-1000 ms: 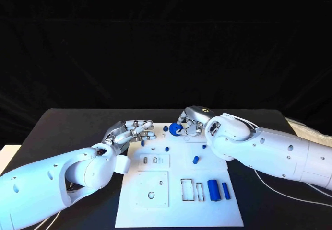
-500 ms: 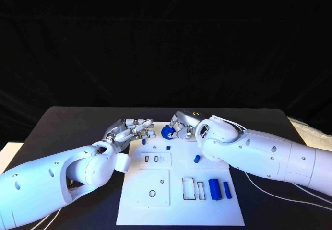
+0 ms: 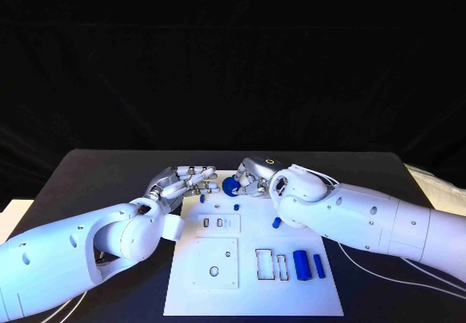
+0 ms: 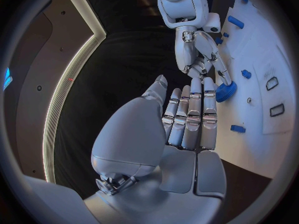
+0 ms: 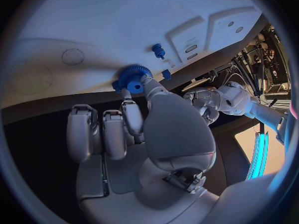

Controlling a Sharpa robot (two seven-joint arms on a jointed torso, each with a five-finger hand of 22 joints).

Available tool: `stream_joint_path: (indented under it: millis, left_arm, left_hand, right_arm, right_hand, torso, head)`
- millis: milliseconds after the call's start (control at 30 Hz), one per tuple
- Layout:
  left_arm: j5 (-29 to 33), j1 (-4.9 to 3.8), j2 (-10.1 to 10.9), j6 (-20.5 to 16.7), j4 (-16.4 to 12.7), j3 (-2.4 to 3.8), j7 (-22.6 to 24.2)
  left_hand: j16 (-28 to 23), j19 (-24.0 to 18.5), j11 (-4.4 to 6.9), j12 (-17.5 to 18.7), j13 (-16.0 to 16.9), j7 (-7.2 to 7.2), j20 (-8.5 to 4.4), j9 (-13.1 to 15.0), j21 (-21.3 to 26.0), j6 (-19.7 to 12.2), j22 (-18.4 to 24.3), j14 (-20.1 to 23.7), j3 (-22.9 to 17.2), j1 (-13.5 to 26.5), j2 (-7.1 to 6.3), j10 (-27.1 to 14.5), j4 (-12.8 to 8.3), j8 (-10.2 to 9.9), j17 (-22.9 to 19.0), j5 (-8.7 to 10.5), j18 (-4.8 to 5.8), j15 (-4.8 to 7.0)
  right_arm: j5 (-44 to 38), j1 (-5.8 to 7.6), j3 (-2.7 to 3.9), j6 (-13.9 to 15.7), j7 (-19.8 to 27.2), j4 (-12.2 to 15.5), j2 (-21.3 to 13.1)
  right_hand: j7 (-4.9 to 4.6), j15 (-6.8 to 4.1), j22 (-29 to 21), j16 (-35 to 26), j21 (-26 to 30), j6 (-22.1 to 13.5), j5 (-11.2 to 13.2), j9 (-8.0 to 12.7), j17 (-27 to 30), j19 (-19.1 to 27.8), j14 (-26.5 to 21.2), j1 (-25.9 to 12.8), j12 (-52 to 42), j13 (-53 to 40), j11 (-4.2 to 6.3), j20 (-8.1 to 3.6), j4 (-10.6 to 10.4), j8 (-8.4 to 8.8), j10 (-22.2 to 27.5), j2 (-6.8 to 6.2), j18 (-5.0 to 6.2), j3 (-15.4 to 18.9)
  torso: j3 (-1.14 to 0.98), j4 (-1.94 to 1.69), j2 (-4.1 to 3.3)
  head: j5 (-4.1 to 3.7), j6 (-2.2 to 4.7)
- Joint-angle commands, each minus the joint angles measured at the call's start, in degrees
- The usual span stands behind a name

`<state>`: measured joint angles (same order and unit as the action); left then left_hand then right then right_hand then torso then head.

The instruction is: Assemble the parts on the task board

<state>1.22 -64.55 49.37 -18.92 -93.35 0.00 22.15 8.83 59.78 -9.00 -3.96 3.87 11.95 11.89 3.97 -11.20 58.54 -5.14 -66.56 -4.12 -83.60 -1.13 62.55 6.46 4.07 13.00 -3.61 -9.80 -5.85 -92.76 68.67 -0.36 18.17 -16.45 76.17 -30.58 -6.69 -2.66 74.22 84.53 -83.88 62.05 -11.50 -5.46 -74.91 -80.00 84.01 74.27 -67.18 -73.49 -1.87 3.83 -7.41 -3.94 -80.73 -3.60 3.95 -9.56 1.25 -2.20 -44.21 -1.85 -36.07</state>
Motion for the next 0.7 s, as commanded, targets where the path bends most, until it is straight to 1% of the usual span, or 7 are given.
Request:
stream_joint_path:
  millis: [33, 133, 233, 300, 467, 600, 700]
  left_arm:
    - [-0.15, -0.05, -0.12, 0.49, -0.21, 0.03, 0.32]
    - [-0.15, -0.05, -0.14, 0.49, -0.22, 0.03, 0.27]
    - [-0.15, -0.05, -0.15, 0.50, -0.19, 0.03, 0.24]
    - [-0.15, -0.05, -0.14, 0.51, -0.13, 0.03, 0.20]
    - [-0.15, -0.05, -0.11, 0.48, 0.09, 0.03, 0.19]
    - [-0.15, -0.05, -0.07, 0.50, 0.19, 0.02, 0.19]
    - [-0.15, -0.05, -0.05, 0.52, 0.24, 0.01, 0.20]
  left_hand:
    - [-0.31, 0.03, 0.01, 0.22, 0.02, 0.12, 0.35, -0.05, 0.28, -0.20, 0.08, 0.05, 0.02, -0.30, 0.39, -0.42, -0.35, -0.30, 0.05, 0.20, -0.61, -0.16]
    - [-0.31, 0.03, 0.01, 0.22, 0.02, 0.12, 0.35, -0.05, 0.28, -0.20, 0.08, 0.05, 0.02, -0.30, 0.39, -0.42, -0.35, -0.30, 0.05, 0.20, -0.61, -0.16]
    - [-0.31, 0.03, 0.01, 0.22, 0.02, 0.12, 0.35, -0.05, 0.28, -0.20, 0.08, 0.05, 0.02, -0.30, 0.39, -0.42, -0.35, -0.30, 0.05, 0.20, -0.61, -0.16]
    - [-0.35, 0.05, 0.01, 0.22, 0.02, 0.12, 0.35, -0.05, 0.30, -0.20, 0.09, 0.04, 0.03, -0.34, 0.41, -0.43, -0.39, -0.30, 0.09, 0.21, -0.61, -0.16]
    - [-0.41, 0.09, 0.02, 0.21, 0.02, 0.12, 0.35, -0.05, 0.35, -0.20, 0.12, 0.03, 0.05, -0.40, 0.44, -0.43, -0.47, -0.30, 0.15, 0.22, -0.61, -0.16]
    - [-0.41, 0.09, 0.02, 0.21, 0.02, 0.12, 0.35, -0.05, 0.35, -0.20, 0.12, 0.03, 0.05, -0.40, 0.44, -0.43, -0.47, -0.30, 0.15, 0.22, -0.61, -0.16]
    - [-0.41, 0.09, 0.02, 0.21, 0.02, 0.12, 0.35, -0.05, 0.35, -0.20, 0.12, 0.03, 0.05, -0.40, 0.44, -0.43, -0.47, -0.30, 0.15, 0.22, -0.61, -0.16]
  right_arm:
    - [-0.80, -0.30, -0.24, 0.13, 0.29, -0.46, 0.44]
    - [-0.61, -0.32, -0.27, 0.65, 0.51, -0.64, 0.59]
    - [-0.43, -0.32, -0.29, 1.25, 0.75, -0.59, 0.54]
    - [-0.25, -0.33, -0.30, 1.72, 0.95, -0.40, 0.36]
    - [0.24, -0.38, -0.30, 3.04, 1.33, 0.69, -0.65]
    - [0.72, -0.41, -0.26, 4.50, 1.60, 2.41, -2.37]
    - [1.21, -0.39, -0.15, 5.38, 1.76, 4.12, -4.14]
  right_hand:
    - [-0.67, 0.83, -0.89, -0.53, 0.69, -2.34, 0.57, 0.95, -3.46, 0.72, 3.67, -0.67, 3.98, 4.47, -0.45, 0.50, -0.50, 0.50, 2.00, -0.96, -0.29, 0.44]
    - [-1.17, 1.23, -1.52, -0.93, 1.01, -4.80, 0.68, 1.46, -2.86, 1.17, 3.52, -1.24, 6.99, 6.68, -0.90, 0.91, -0.74, 0.52, 3.46, -1.67, -0.15, 1.15]
    - [-1.50, 1.52, -1.76, -1.22, 1.16, -6.25, 0.72, 1.62, -2.46, 1.33, 3.43, -1.87, 8.83, 8.09, -1.22, 1.22, -1.20, 0.48, 4.27, -2.22, -0.09, 2.09]
    - [-1.58, 1.60, -1.85, -1.32, 1.22, -6.57, 0.69, 1.61, -2.32, 1.39, 3.40, -2.06, 9.20, 8.38, -1.30, 1.32, -1.39, 0.45, 4.41, -2.39, -0.07, 2.50]
    - [-1.64, 1.68, -1.89, -1.41, 1.26, -6.83, 0.54, 1.58, -2.23, 1.41, 3.38, -2.36, 9.44, 8.60, -1.38, 1.43, -1.76, 0.38, 4.45, -2.52, -0.05, 3.08]
    - [-1.59, 1.68, -1.82, -1.41, 1.24, -6.68, -0.27, 1.47, -2.28, 1.35, 3.40, -2.27, 9.21, 8.47, -1.34, 1.48, -2.02, 0.23, 4.24, -2.26, -0.06, 3.35]
    - [-1.53, 1.65, -1.72, -1.37, 1.20, -6.49, -0.72, 1.40, -2.37, 1.27, 3.44, -2.18, 8.88, 8.25, -1.29, 1.48, -2.14, 0.15, 4.03, -2.14, -0.07, 3.48]
  torso:
    - [-0.06, 0.05, -0.02]
    - [-0.07, 0.01, -0.01]
    - [-0.04, -0.04, 0.03]
    - [-0.04, -0.10, 0.03]
    - [-0.07, -0.07, 0.02]
    - [-0.03, 0.02, 0.04]
    - [-0.08, 0.11, 0.08]
  head:
    - [-0.04, 0.06]
    - [-0.12, 0.04]
    - [-0.19, 0.01]
    - [-0.24, -0.03]
    - [-0.12, -0.06]
    - [-0.11, -0.01]
    - [-0.09, -0.01]
